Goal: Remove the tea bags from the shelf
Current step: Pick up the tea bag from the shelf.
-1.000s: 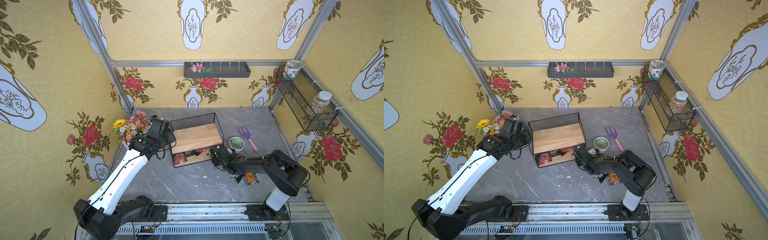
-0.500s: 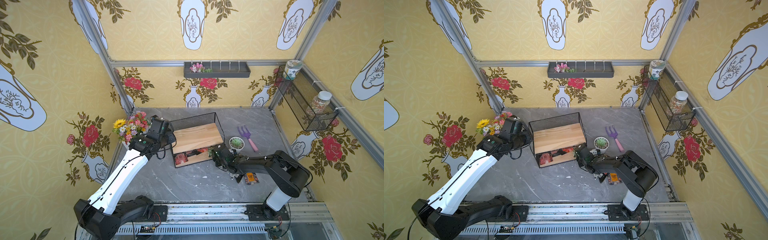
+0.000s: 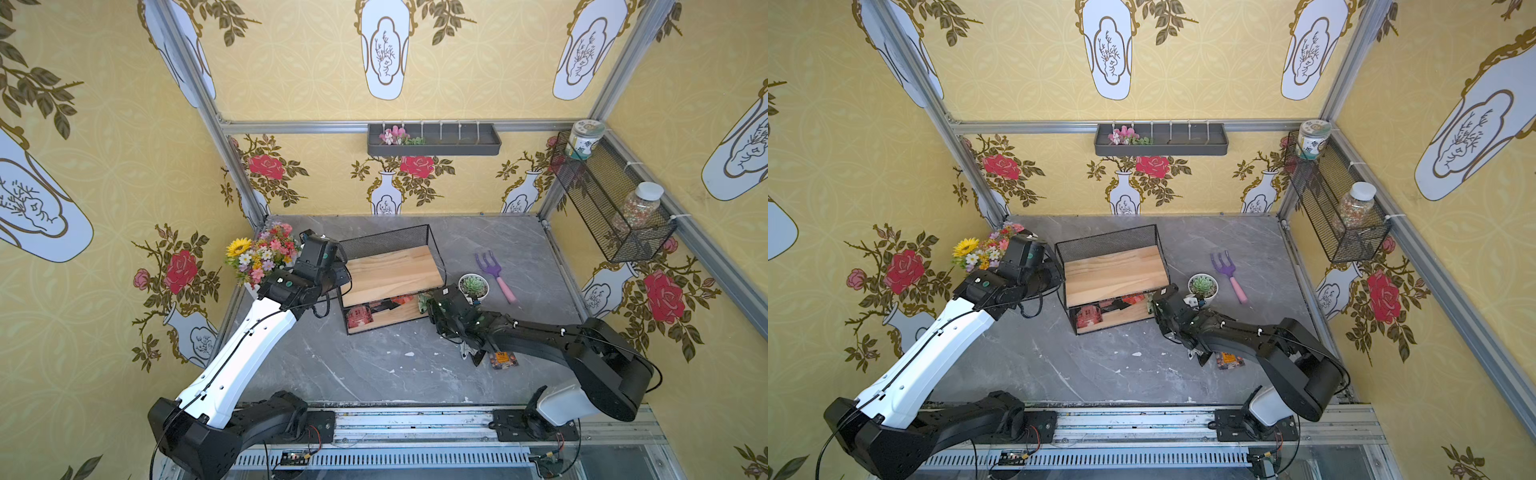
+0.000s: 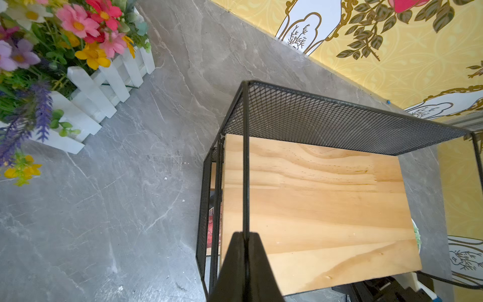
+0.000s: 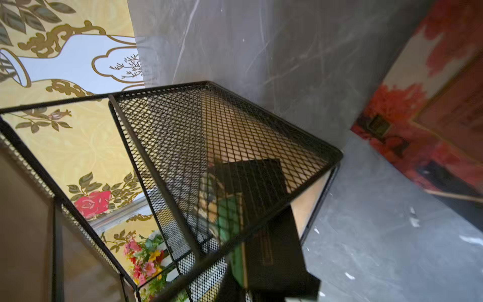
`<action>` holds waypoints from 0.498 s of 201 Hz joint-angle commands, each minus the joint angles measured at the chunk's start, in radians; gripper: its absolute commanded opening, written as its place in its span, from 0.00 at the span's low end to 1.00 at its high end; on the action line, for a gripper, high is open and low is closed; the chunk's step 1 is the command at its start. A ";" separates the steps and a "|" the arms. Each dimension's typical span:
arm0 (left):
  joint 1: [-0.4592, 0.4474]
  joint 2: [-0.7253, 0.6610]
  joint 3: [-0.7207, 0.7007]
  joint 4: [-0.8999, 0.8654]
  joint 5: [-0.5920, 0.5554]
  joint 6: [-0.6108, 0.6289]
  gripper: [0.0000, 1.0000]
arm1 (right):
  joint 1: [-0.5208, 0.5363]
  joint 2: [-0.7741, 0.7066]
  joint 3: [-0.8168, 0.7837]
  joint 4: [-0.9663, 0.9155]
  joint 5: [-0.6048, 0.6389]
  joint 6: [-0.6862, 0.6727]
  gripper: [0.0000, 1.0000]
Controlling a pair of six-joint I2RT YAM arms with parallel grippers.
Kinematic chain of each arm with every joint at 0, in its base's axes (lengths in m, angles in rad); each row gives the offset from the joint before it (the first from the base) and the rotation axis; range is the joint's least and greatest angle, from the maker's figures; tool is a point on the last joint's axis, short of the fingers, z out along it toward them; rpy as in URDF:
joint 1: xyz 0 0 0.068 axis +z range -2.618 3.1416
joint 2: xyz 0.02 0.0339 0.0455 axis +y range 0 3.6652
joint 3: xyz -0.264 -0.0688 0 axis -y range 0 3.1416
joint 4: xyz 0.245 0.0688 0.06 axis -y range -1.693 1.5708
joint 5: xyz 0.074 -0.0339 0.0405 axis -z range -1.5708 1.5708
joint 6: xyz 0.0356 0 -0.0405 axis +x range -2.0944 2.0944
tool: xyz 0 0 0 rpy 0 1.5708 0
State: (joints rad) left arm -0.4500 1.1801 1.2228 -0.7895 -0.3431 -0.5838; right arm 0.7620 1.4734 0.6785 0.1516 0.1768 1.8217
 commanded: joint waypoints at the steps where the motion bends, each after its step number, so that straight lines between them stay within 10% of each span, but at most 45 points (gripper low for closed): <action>1: 0.001 0.004 0.006 0.081 -0.022 0.007 0.00 | 0.005 -0.047 -0.006 -0.076 -0.092 -0.099 0.00; 100: 0.001 0.026 0.027 0.082 -0.023 0.016 0.00 | 0.015 -0.363 -0.052 -0.759 -0.258 -0.418 0.00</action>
State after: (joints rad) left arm -0.4496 1.2030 1.2377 -0.7815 -0.3485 -0.5724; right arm 0.7773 1.1343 0.6609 -0.4530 -0.0383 1.4635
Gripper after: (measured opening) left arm 0.092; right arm 0.089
